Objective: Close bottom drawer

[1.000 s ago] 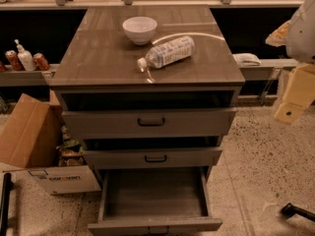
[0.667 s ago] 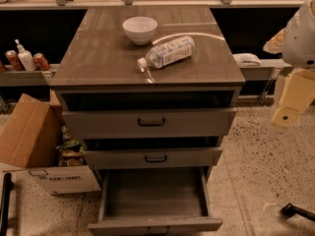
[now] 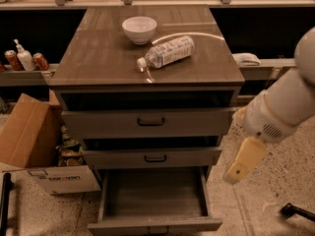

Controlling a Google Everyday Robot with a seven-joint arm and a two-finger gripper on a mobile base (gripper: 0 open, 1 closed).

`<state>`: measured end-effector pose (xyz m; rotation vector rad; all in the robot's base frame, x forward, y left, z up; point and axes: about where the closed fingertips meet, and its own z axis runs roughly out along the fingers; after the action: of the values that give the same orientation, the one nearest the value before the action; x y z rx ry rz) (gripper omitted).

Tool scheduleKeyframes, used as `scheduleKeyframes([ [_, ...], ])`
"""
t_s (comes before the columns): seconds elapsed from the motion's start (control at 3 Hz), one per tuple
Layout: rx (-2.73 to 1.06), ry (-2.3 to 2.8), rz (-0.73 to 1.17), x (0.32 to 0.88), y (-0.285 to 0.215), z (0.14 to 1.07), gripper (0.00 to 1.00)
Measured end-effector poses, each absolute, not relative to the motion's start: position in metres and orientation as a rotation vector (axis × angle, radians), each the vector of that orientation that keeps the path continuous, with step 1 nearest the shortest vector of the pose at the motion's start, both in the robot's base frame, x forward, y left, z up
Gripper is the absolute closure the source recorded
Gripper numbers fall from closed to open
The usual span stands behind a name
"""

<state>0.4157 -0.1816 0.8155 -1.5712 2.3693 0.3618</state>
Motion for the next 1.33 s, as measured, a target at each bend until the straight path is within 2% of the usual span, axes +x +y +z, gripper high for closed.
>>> scheduleKeyframes([
  [0.33,-1.445,2.444,0.66,0.385,-0.143,0.711,0.0],
  [0.67,-1.466,2.484,0.723,0.363,-0.139,0.679,0.0],
  [1.33,-1.417,2.516,0.716,0.362,-0.143,0.656,0.0],
])
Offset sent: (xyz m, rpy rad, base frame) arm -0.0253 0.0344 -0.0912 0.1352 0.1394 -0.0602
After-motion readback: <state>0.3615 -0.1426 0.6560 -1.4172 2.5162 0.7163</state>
